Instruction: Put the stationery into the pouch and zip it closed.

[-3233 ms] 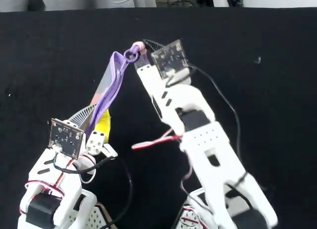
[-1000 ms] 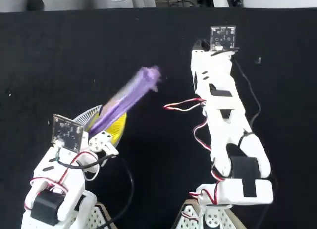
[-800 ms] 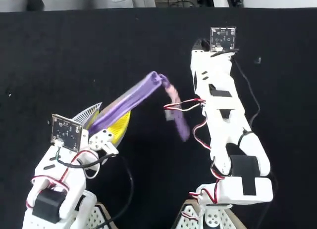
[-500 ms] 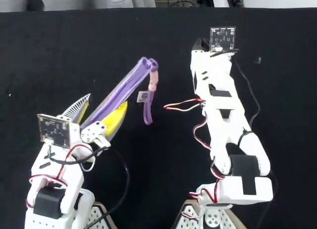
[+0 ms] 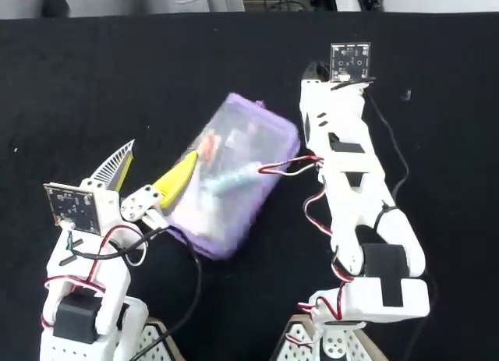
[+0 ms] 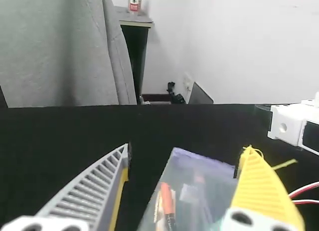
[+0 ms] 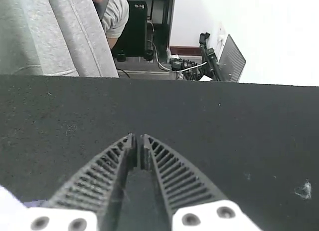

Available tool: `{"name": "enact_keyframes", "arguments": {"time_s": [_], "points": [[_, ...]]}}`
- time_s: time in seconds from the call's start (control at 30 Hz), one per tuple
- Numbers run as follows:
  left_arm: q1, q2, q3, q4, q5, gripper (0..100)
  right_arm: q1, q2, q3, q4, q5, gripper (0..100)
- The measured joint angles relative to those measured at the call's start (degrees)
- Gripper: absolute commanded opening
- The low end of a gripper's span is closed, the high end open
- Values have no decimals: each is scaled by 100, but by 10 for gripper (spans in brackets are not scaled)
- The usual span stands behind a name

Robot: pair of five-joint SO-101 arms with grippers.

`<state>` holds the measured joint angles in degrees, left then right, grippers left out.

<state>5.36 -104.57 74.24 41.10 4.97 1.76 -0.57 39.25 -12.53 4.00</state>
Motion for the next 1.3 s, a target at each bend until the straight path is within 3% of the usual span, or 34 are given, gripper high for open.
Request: {"name": "enact_keyframes", "arguments": {"time_s": [0.53,0.87,1.13,1.3], "points": [[-782,9,-62,281,44,334,0,0,53,-18,0,11],[-1521,0,-149,774,44,40,0,-387,316,-18,0,11],[-1890,0,-185,870,44,30,79,-1723,949,-18,0,11],[-1899,-18,-941,1855,53,30,141,-2840,1451,114,0,11]]}}
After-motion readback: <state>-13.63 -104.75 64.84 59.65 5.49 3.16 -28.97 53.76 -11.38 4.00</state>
